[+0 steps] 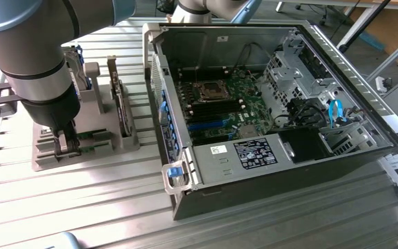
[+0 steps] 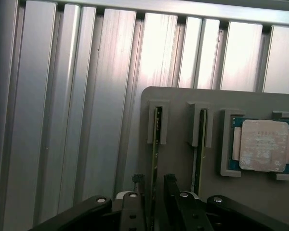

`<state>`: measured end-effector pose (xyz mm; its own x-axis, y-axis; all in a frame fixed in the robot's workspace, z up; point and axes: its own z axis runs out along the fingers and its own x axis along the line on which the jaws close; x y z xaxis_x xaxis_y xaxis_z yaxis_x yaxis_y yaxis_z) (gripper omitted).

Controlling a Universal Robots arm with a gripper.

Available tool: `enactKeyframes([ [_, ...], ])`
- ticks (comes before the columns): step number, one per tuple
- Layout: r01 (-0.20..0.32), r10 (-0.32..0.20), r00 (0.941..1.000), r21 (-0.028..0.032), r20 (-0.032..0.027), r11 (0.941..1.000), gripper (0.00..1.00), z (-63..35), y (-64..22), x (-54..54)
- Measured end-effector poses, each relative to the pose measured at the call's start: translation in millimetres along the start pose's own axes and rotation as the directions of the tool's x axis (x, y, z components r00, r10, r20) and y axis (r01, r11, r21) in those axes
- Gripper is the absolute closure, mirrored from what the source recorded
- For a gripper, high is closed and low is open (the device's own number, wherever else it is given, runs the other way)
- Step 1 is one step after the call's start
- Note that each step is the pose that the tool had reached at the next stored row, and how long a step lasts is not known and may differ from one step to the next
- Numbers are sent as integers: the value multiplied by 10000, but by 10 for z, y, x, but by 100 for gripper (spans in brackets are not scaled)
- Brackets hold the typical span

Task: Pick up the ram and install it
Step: 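Pick up the ram and move it above insertion slot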

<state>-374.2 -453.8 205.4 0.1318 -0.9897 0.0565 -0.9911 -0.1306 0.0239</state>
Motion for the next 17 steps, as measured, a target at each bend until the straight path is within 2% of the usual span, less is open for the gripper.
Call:
enactKeyframes([
  [2, 0, 0, 10000, 0, 0, 10000, 71, 0, 0, 0],
  [4, 0, 0, 10000, 0, -2, 10000, 84, 0, 0, 0],
  [6, -1, 1, 10000, 0, 0, 10000, 87, 0, 0, 0],
  [17, 0, 0, 10000, 0, 0, 10000, 87, 0, 0, 0],
])
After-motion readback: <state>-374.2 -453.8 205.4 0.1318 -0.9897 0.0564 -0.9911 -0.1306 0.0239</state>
